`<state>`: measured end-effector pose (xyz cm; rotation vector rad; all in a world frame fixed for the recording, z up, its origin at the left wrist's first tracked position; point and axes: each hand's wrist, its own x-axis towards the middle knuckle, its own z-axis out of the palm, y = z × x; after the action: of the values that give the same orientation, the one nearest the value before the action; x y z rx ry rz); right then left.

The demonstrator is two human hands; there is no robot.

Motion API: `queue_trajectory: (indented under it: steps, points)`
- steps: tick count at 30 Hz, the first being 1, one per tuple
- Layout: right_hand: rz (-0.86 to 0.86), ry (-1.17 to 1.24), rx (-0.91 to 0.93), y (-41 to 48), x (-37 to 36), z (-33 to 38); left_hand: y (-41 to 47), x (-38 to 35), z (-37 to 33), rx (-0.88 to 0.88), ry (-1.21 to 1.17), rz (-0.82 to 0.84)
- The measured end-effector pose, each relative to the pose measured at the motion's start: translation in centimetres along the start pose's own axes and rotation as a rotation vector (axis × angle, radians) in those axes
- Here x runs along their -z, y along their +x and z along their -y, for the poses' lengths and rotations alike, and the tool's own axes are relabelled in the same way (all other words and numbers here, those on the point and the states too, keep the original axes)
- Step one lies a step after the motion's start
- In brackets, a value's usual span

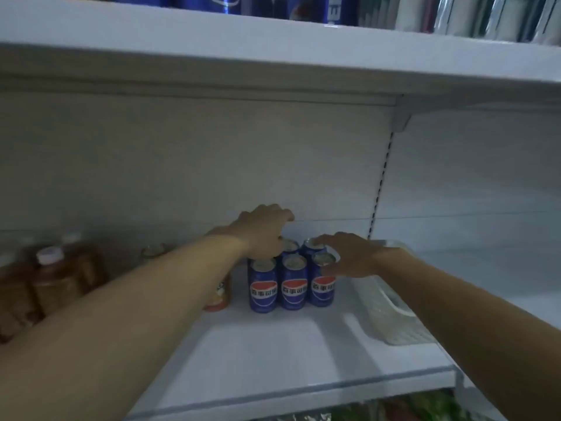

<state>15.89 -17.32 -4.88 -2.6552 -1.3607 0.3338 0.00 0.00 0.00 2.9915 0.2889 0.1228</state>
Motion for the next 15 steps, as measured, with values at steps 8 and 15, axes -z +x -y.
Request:
queue_trajectory:
  steps: [8,15]
  points:
    - [-0.026,0.025,0.092,2.1,-2.6,-1.8,-1.8,-2.2,-4.6,0.198,0.075,0.055]
    - [-0.159,0.078,0.048,0.6,-3.5,-2.0,-3.7,-2.8,-5.1,0.222,0.099,0.021]
